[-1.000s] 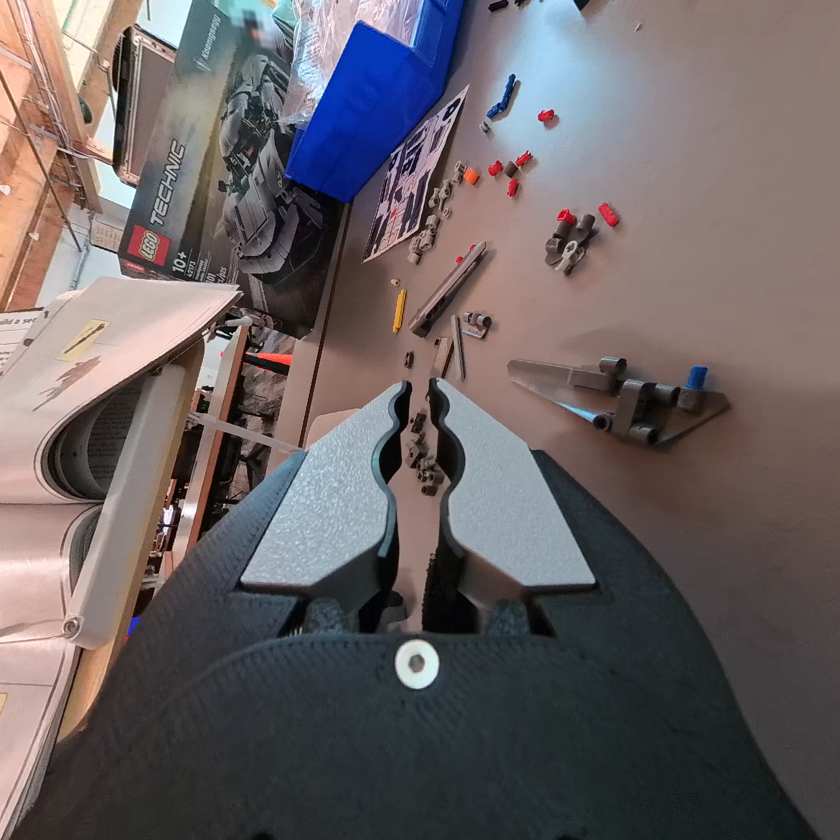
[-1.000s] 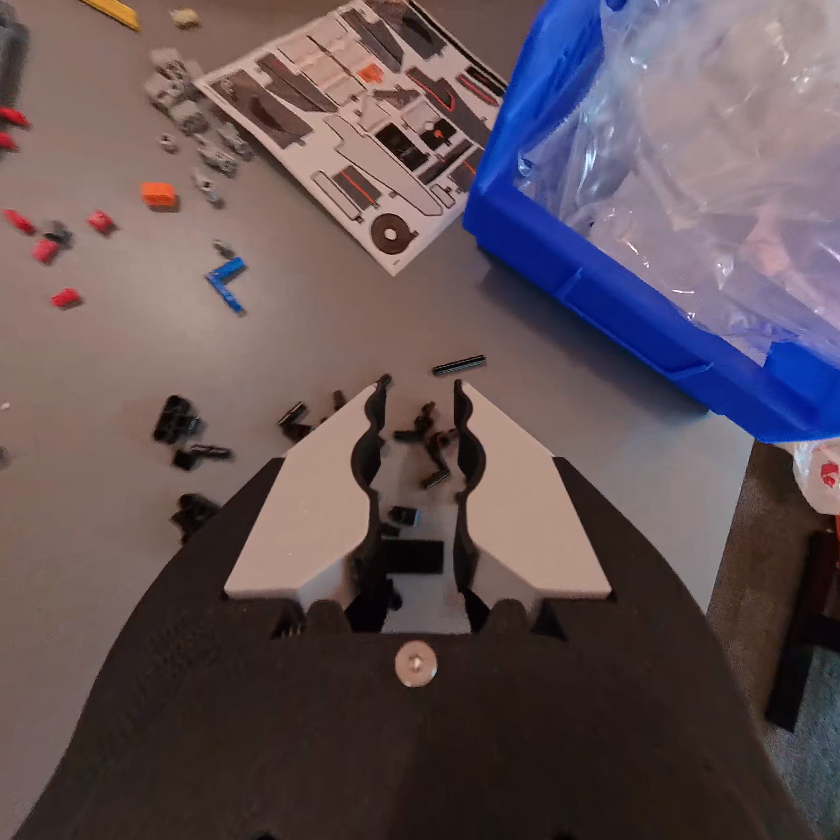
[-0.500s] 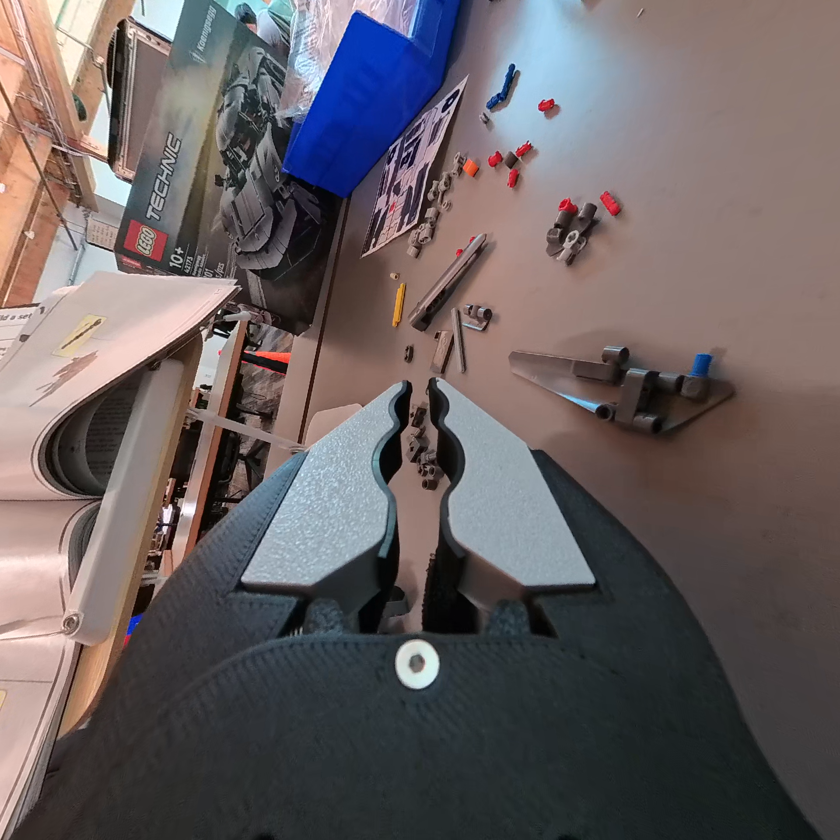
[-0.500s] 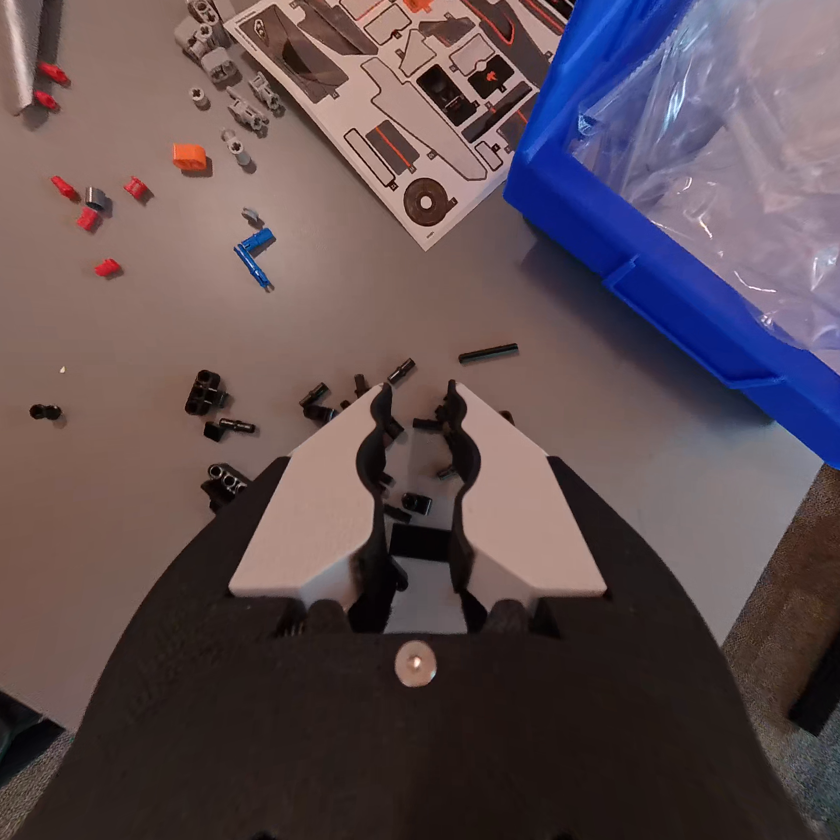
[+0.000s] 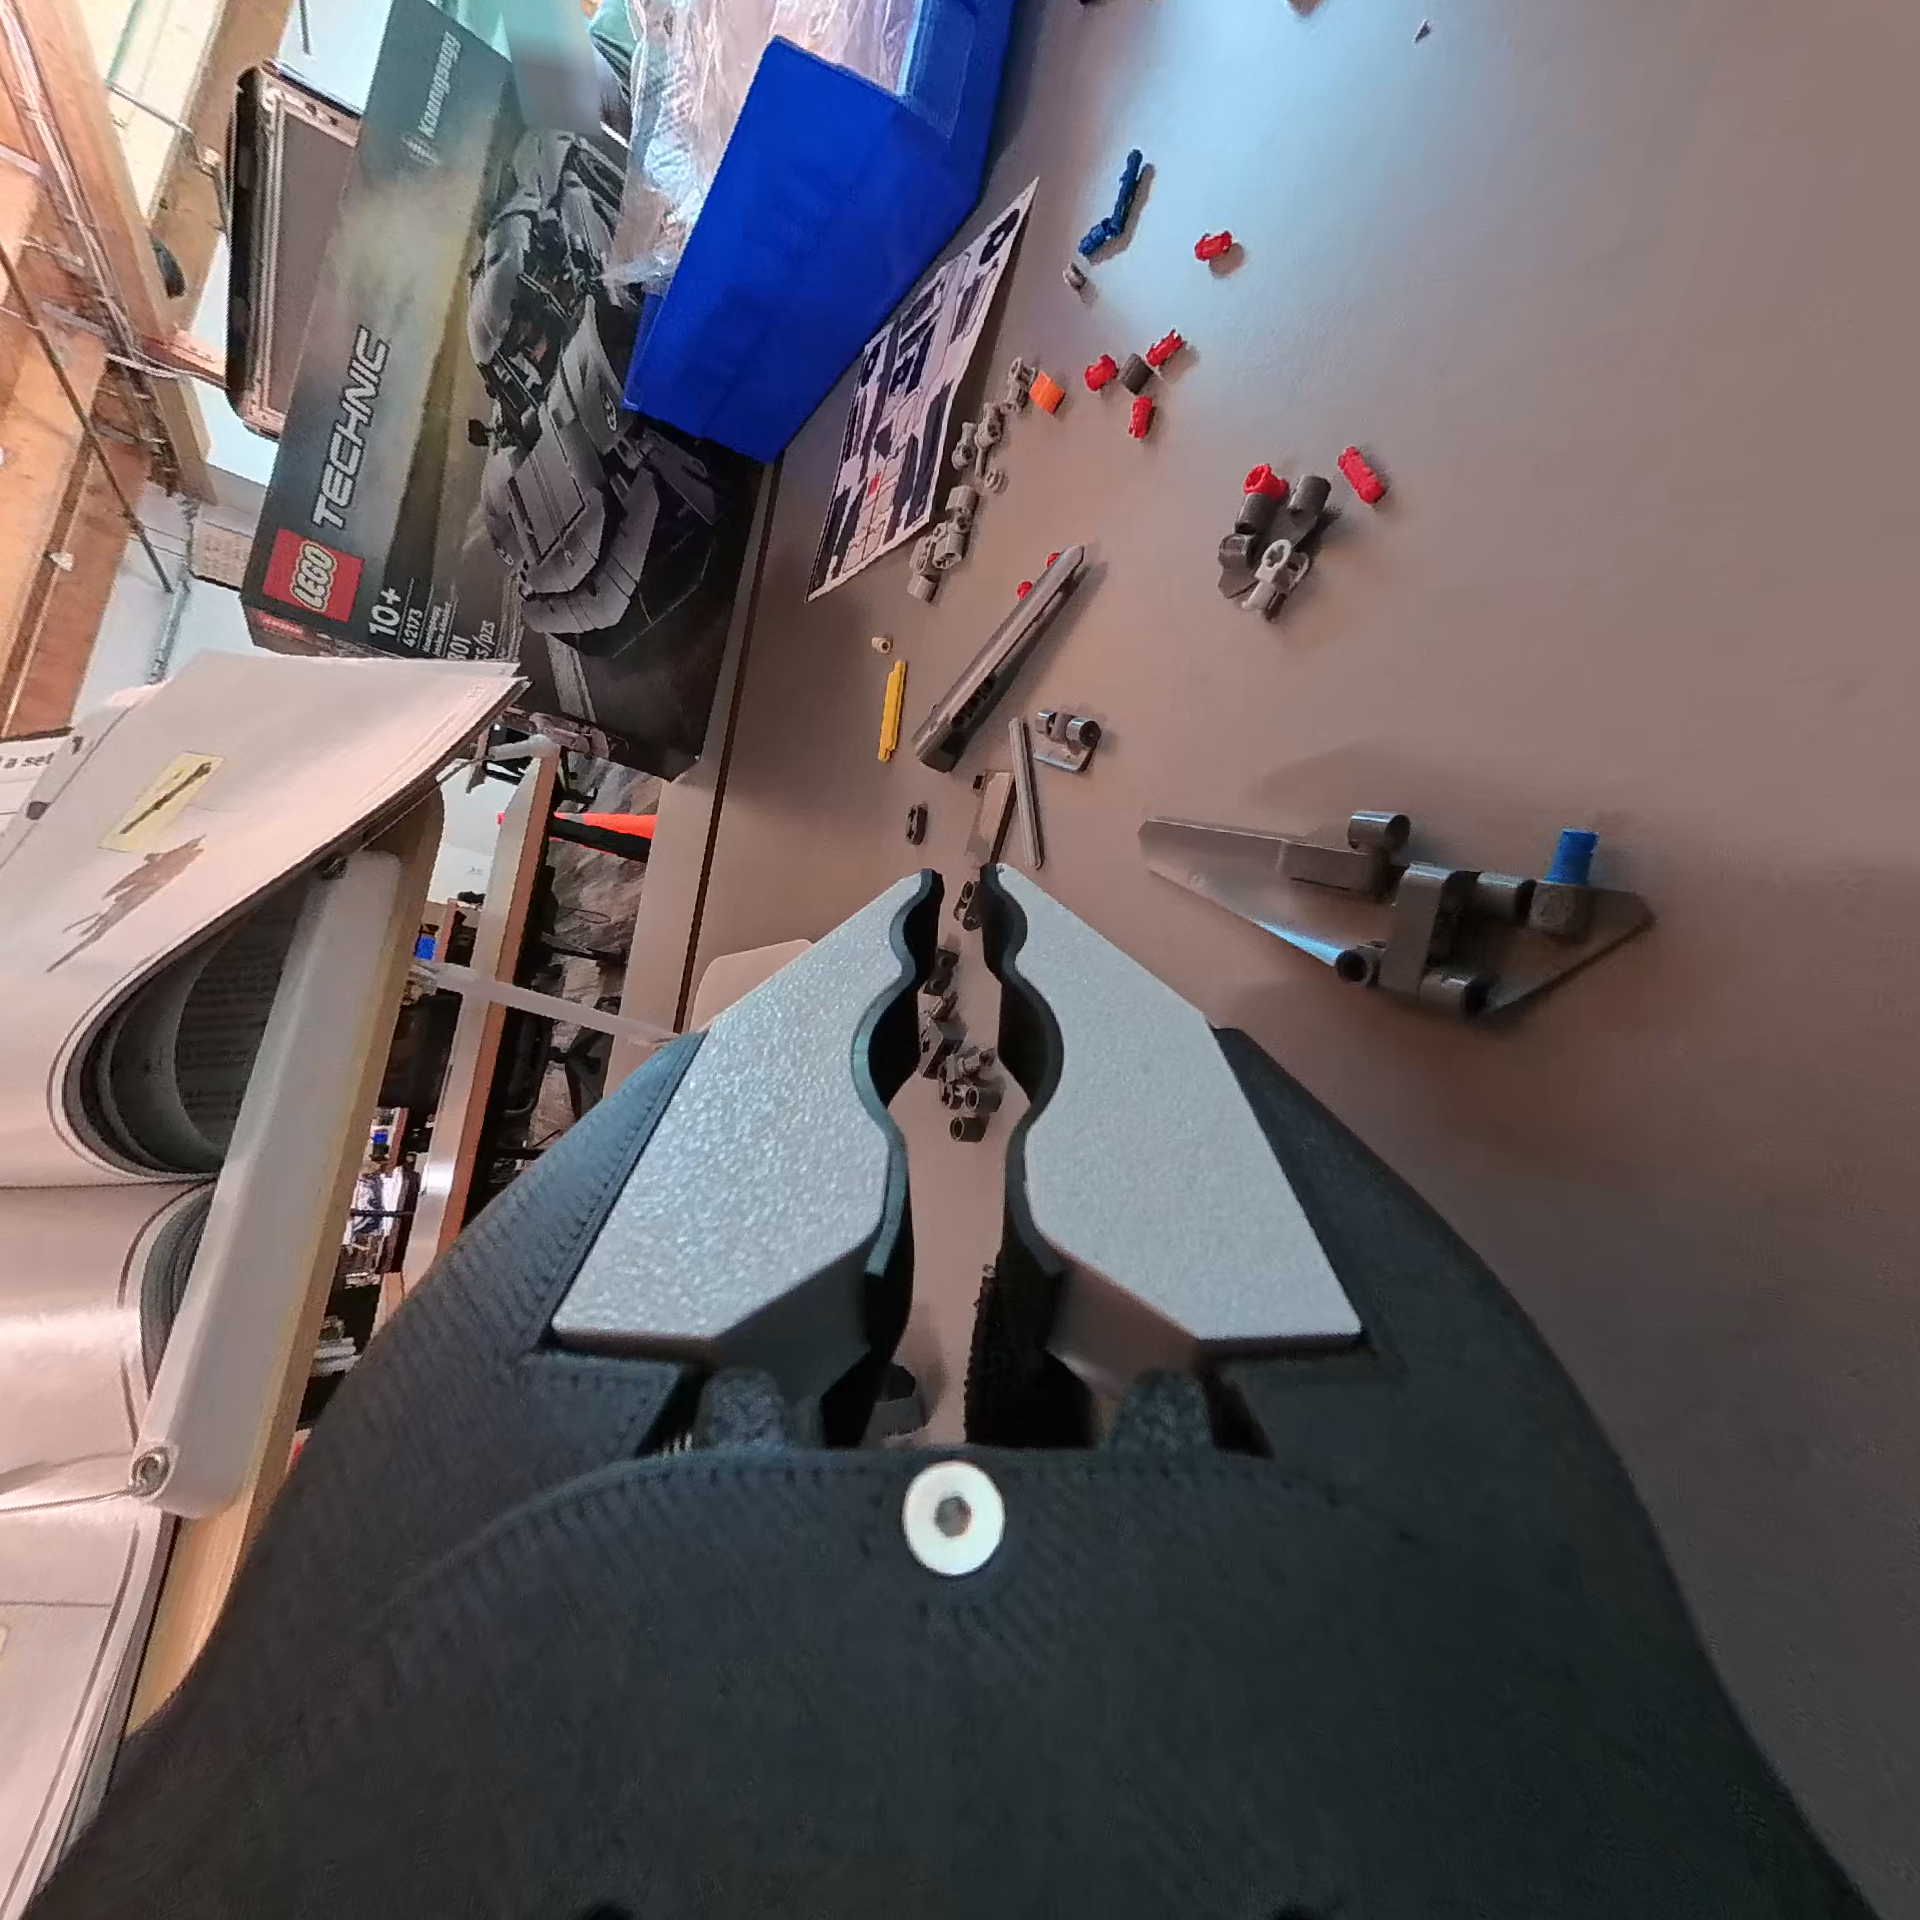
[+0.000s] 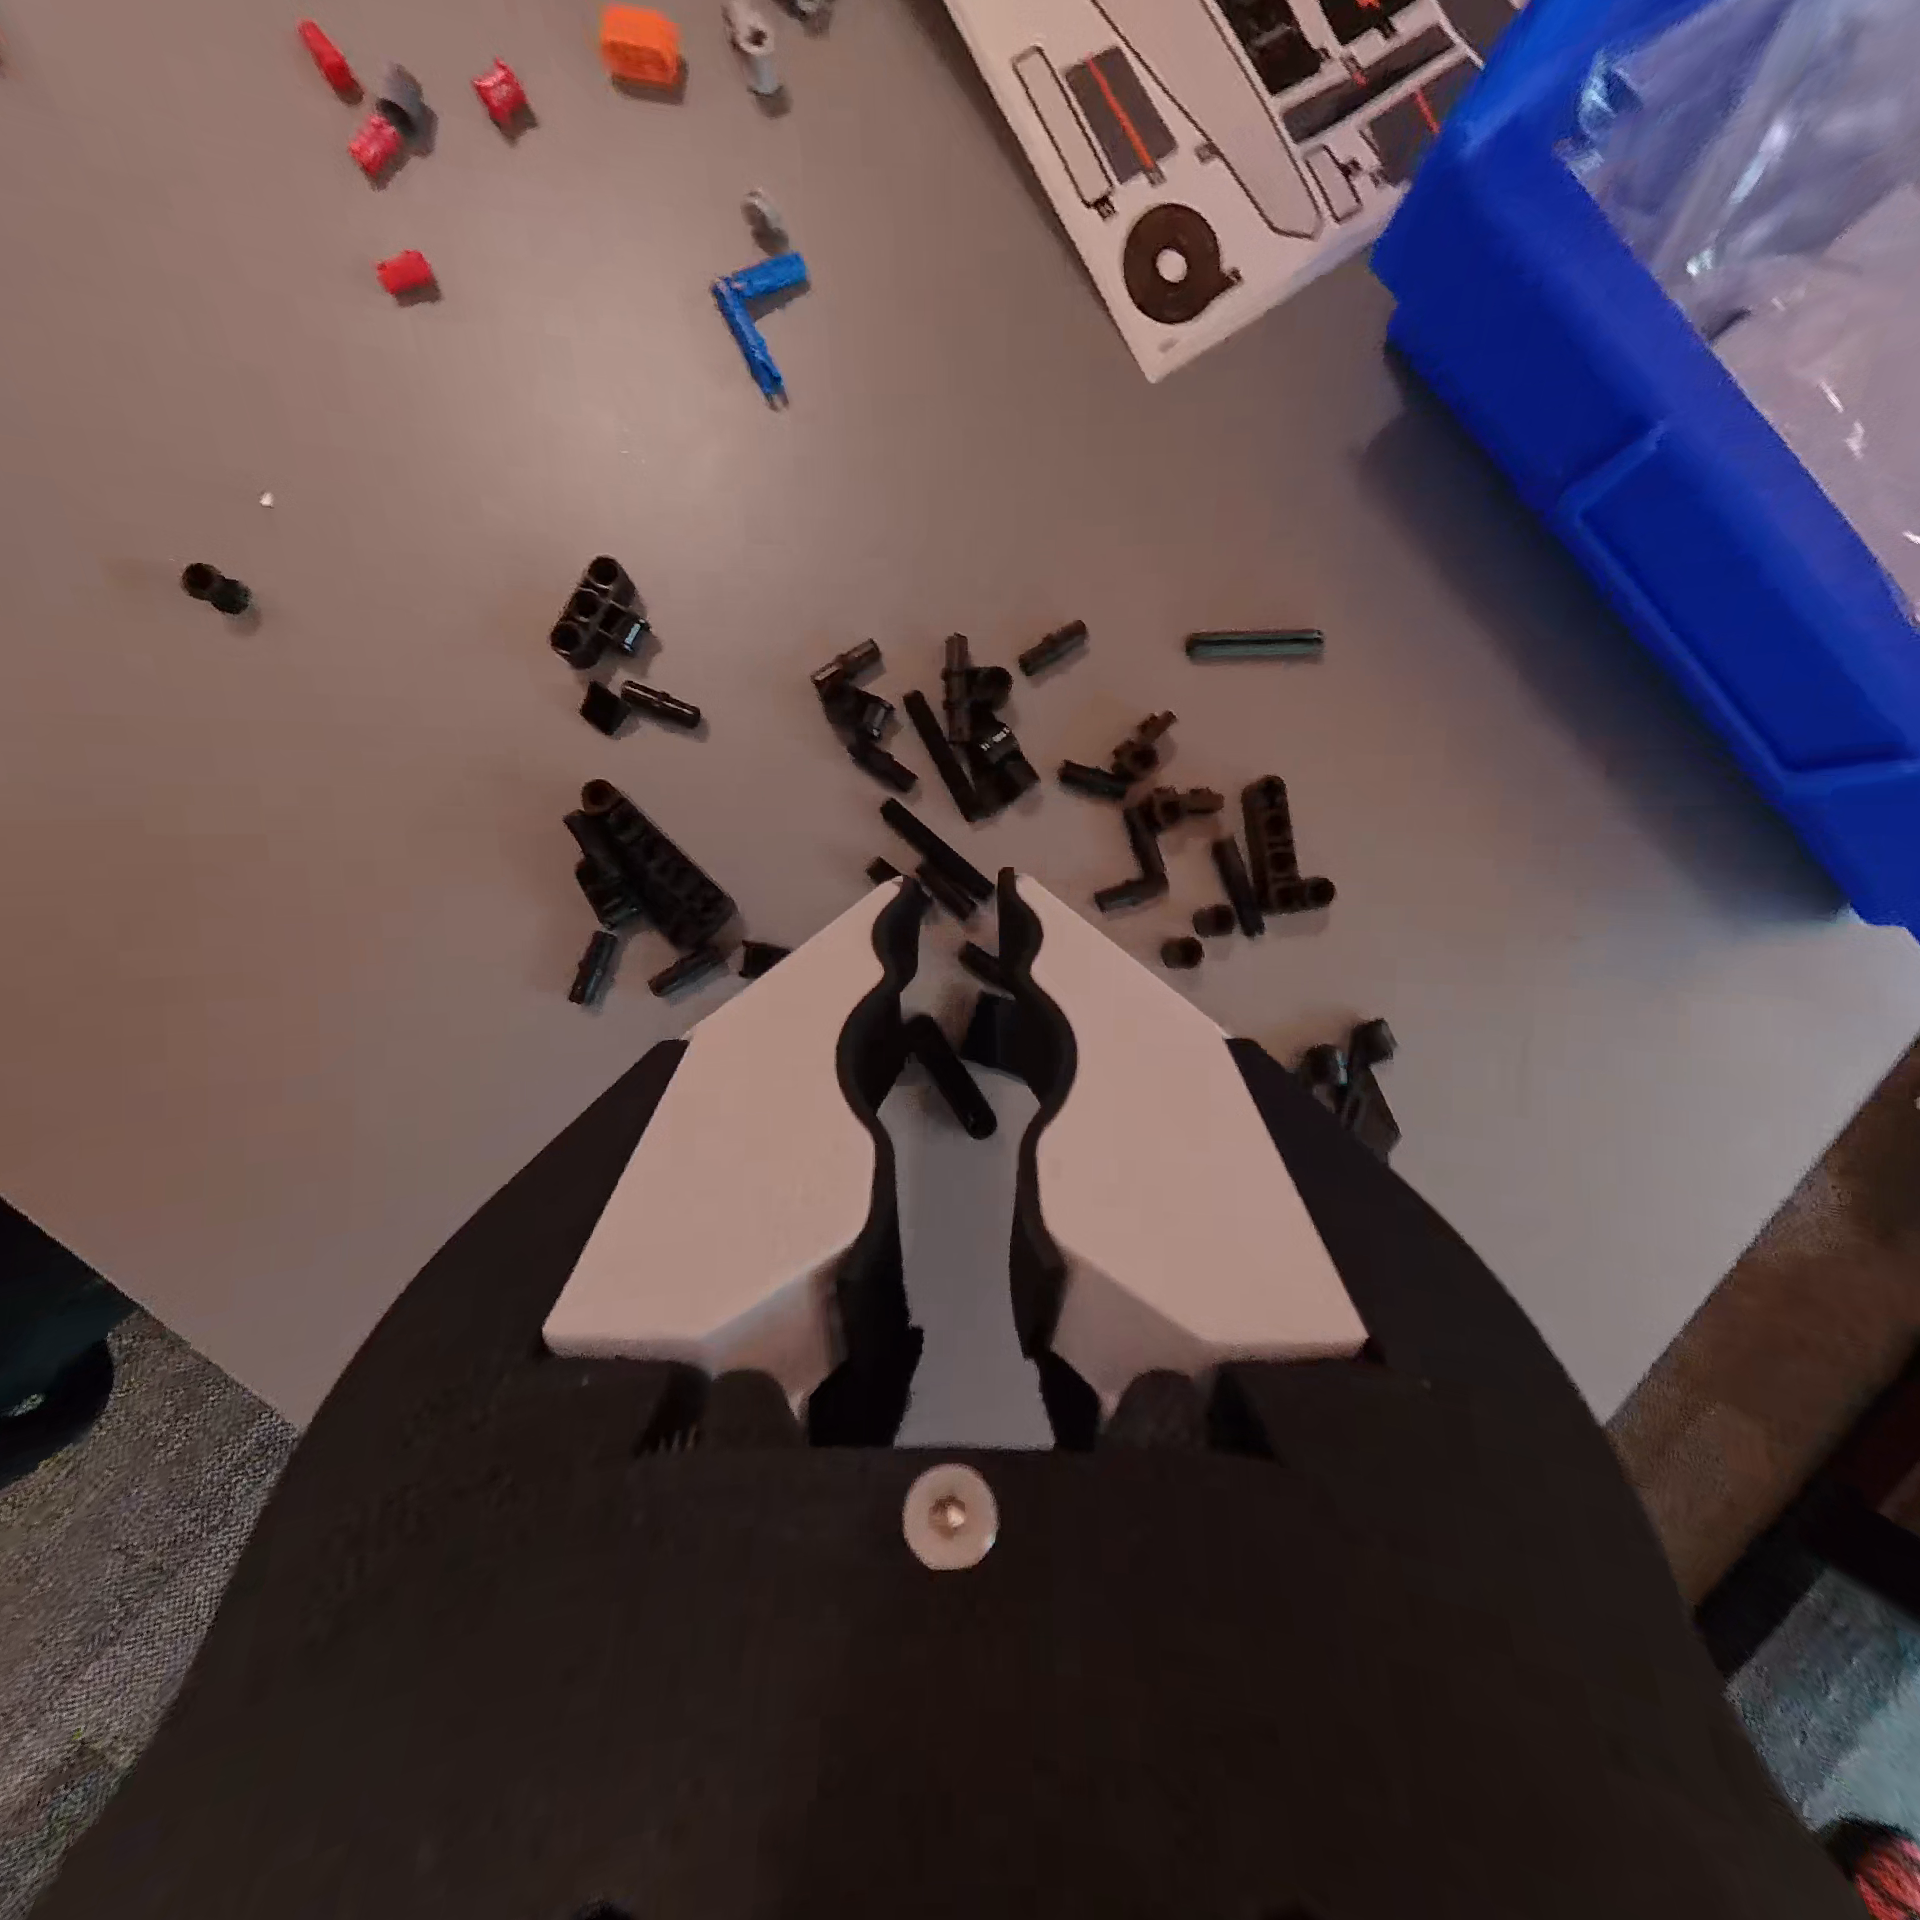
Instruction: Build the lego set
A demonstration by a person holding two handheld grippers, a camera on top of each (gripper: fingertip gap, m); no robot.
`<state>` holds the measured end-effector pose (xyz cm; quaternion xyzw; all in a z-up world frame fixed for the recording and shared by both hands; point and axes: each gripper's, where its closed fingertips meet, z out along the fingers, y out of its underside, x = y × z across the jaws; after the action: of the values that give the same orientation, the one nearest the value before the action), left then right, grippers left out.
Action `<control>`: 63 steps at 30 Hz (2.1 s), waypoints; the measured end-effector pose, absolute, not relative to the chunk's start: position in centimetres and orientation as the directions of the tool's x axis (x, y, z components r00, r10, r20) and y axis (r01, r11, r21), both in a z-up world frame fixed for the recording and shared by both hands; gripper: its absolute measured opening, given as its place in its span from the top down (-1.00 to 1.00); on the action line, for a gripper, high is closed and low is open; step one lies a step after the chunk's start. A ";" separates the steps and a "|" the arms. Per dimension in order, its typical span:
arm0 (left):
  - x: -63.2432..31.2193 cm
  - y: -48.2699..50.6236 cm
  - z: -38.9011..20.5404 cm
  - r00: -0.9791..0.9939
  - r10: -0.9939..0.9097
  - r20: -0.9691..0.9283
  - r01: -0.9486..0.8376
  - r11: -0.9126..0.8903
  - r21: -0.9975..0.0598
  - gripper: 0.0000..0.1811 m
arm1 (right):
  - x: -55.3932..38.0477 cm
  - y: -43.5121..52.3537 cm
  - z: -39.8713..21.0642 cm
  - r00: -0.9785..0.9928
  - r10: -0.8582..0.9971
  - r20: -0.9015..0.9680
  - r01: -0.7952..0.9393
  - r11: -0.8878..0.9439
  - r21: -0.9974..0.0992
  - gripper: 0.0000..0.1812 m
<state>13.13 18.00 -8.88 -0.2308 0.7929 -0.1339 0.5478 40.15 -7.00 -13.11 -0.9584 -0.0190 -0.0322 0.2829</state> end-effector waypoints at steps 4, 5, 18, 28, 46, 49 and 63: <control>13.2 18.2 -9.0 -0.291 -0.515 -0.806 -0.225 0.856 -0.465 0.95 | 40.2 -6.8 -13.6 0.994 0.040 0.098 0.085 -0.856 -0.510 0.86; 13.2 18.3 -9.0 -0.291 -0.516 -0.806 -0.226 0.855 -0.466 0.95 | 40.0 -6.6 -13.5 0.995 0.048 0.093 0.089 -0.851 -0.518 0.86; 13.3 18.3 -9.4 -0.303 -0.516 -0.801 -0.228 0.856 -0.465 0.95 | 39.6 -6.9 -13.1 0.992 0.100 0.081 0.128 -0.843 -0.522 0.87; 13.5 18.3 -9.6 -0.309 -0.513 -0.801 -0.231 0.858 -0.460 0.95 | 38.7 -8.9 -13.5 0.988 0.143 0.063 0.156 -0.857 -0.492 0.87; 13.9 18.4 -10.3 -0.319 -0.510 -0.799 -0.244 0.859 -0.451 0.95 | 41.4 -14.1 -13.0 0.997 0.040 0.066 0.068 -0.860 -0.506 0.88; 14.0 18.3 -10.4 -0.321 -0.508 -0.799 -0.245 0.860 -0.448 0.95 | 41.3 -14.1 -13.2 0.997 0.044 0.065 0.071 -0.860 -0.505 0.87; 14.0 18.3 -10.6 -0.326 -0.500 -0.802 -0.247 0.864 -0.439 0.95 | 35.4 -11.2 -14.5 0.983 0.183 0.011 0.161 -0.834 -0.528 0.86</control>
<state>13.97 18.30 -10.60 -0.2318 0.8055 -0.1191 0.5323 35.43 -11.20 -14.53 -0.9573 -0.0899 0.0199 0.2741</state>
